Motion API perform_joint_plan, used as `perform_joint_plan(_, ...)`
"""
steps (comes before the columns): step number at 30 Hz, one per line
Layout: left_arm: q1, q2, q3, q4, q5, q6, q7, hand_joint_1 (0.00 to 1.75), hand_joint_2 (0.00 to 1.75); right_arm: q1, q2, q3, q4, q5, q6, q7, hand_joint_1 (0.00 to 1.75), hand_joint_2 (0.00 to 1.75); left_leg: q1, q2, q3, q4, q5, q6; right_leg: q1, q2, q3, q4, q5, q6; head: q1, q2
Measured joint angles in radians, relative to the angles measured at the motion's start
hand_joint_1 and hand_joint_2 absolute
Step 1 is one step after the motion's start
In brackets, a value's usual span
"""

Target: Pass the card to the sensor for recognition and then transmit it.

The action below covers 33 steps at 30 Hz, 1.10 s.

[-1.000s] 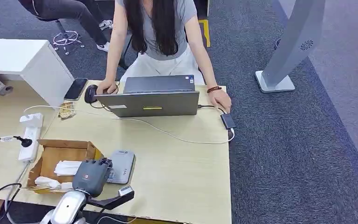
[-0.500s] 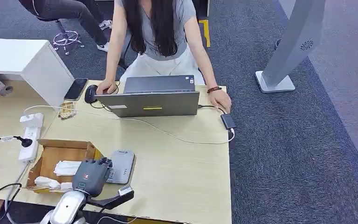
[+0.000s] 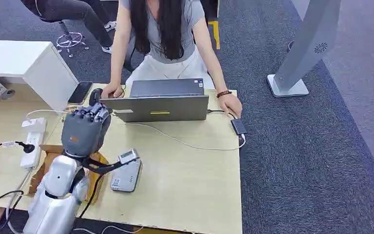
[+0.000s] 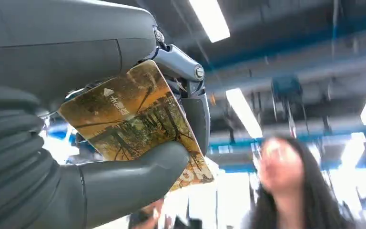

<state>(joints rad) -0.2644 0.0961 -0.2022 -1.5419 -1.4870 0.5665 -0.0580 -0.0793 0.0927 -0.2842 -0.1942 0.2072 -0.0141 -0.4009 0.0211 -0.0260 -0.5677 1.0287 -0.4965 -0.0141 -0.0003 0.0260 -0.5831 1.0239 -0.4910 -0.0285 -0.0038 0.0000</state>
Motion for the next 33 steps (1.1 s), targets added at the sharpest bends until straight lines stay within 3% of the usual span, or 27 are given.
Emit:
perform_joint_plan(7,-0.279,0.026,0.03,0.193,-0.014,0.006,0.013,1.75,1.75,-0.007,0.0,0.0,0.0,0.036,-0.019,0.053,0.0,0.0,0.0,0.0,0.0,0.0,0.001,0.0,0.0,0.0,0.0,0.0,0.001,-0.001,0.0,0.0)
perform_joint_plan(15,-0.481,0.057,0.04,0.406,-0.019,0.013,0.062,1.75,1.75,0.0,0.0,0.0,0.001,0.066,-0.045,0.119,0.0,0.0,0.0,0.0,0.0,0.0,0.001,0.0,0.0,0.001,-0.001,0.0,0.001,-0.001,0.0,0.0)
perform_joint_plan(19,-0.538,0.069,0.04,0.48,-0.02,0.015,0.081,1.75,1.75,0.014,0.0,0.0,0.001,0.071,-0.053,0.132,0.0,0.0,0.0,0.001,-0.001,0.0,0.001,0.0,0.0,0.001,-0.001,0.0,0.001,-0.001,0.0,0.0)
perform_joint_plan(28,-0.564,0.075,0.039,0.529,-0.02,0.024,0.087,1.75,1.75,0.021,0.0,0.0,0.002,0.075,-0.056,0.143,0.0,0.0,0.0,0.002,-0.001,0.0,0.001,0.0,0.0,0.002,-0.002,0.0,0.001,-0.001,0.0,0.0)
perform_joint_plan(29,-0.565,0.075,0.039,0.532,-0.02,0.024,0.088,0.0,1.75,0.022,0.0,0.0,0.002,0.076,-0.059,0.148,0.0,1.75,0.0,0.002,-0.001,0.0,0.001,0.0,0.0,0.002,-0.002,0.0,0.001,-0.001,0.0,0.0)
perform_joint_plan(33,-0.565,0.079,0.039,0.553,-0.019,0.023,0.09,0.0,1.75,0.026,0.0,0.0,0.002,0.08,-0.074,0.174,0.0,1.75,0.0,0.002,-0.001,0.0,0.001,0.0,0.0,0.002,-0.002,0.001,0.001,-0.001,0.0,0.0)
